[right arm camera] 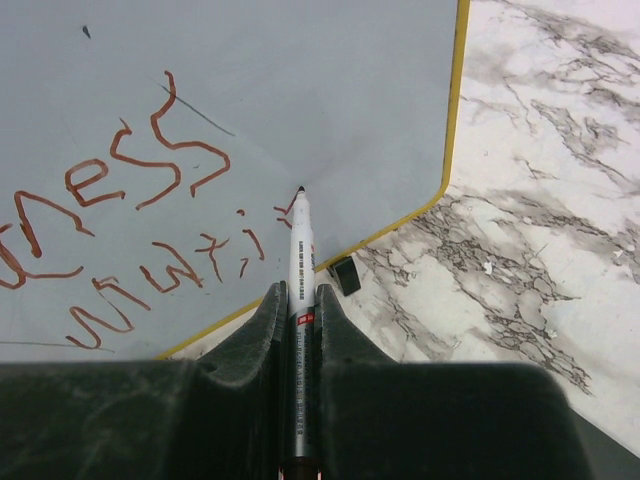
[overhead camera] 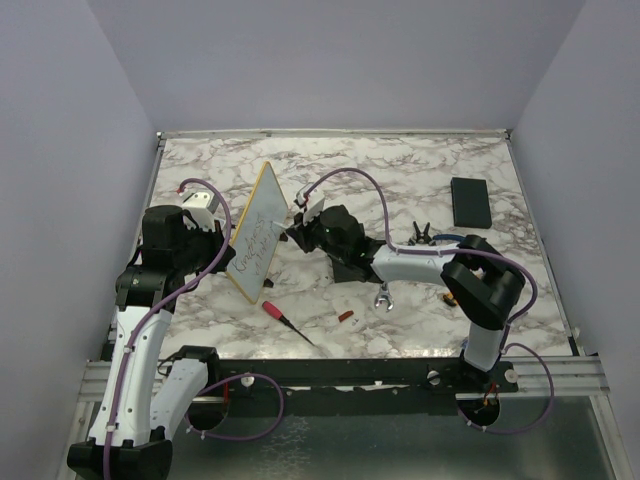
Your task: Write a sentence on the whiteboard
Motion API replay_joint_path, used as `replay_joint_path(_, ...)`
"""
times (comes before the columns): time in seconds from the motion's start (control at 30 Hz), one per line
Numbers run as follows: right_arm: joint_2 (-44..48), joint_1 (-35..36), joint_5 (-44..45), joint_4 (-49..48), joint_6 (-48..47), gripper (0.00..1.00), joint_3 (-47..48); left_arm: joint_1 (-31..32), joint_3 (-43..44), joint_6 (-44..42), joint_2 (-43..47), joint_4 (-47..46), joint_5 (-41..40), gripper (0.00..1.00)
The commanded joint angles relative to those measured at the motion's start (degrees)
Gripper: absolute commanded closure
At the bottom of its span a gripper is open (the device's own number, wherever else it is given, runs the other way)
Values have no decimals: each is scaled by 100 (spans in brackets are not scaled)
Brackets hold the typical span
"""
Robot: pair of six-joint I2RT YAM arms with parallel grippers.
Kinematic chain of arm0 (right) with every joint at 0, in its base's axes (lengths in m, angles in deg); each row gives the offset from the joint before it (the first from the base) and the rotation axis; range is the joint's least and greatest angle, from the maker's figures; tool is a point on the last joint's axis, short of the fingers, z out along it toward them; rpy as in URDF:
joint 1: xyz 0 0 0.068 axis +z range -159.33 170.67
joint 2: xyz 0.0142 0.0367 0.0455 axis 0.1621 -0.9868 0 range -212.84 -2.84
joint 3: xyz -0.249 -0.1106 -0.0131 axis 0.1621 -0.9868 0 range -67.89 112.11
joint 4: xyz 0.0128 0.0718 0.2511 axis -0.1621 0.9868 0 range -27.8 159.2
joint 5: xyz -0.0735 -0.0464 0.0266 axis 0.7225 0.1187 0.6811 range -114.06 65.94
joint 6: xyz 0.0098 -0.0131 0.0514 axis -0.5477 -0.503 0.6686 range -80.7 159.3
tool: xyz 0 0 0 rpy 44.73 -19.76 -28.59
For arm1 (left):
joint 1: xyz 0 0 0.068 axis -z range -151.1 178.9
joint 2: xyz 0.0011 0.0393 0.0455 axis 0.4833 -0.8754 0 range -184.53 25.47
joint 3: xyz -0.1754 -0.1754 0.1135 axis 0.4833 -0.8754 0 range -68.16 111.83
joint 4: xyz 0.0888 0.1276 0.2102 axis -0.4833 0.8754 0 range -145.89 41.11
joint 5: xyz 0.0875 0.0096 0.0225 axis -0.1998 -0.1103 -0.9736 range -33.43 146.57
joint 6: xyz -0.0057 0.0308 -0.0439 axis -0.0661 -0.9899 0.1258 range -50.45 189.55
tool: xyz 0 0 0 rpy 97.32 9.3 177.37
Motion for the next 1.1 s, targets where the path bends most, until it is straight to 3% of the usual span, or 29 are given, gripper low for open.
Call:
replay_joint_path(0.0,-176,1,215,-42,79,99,247,33,-34,-35,79,48,113,100)
replay_joint_path(0.43,-473,0,193,133,110,99,390,43,-41,-36,75,44,110,100)
replay_joint_path(1.07,-272,16,-689,-85,-62,99,27,38,-42,-28,65,45,110,100)
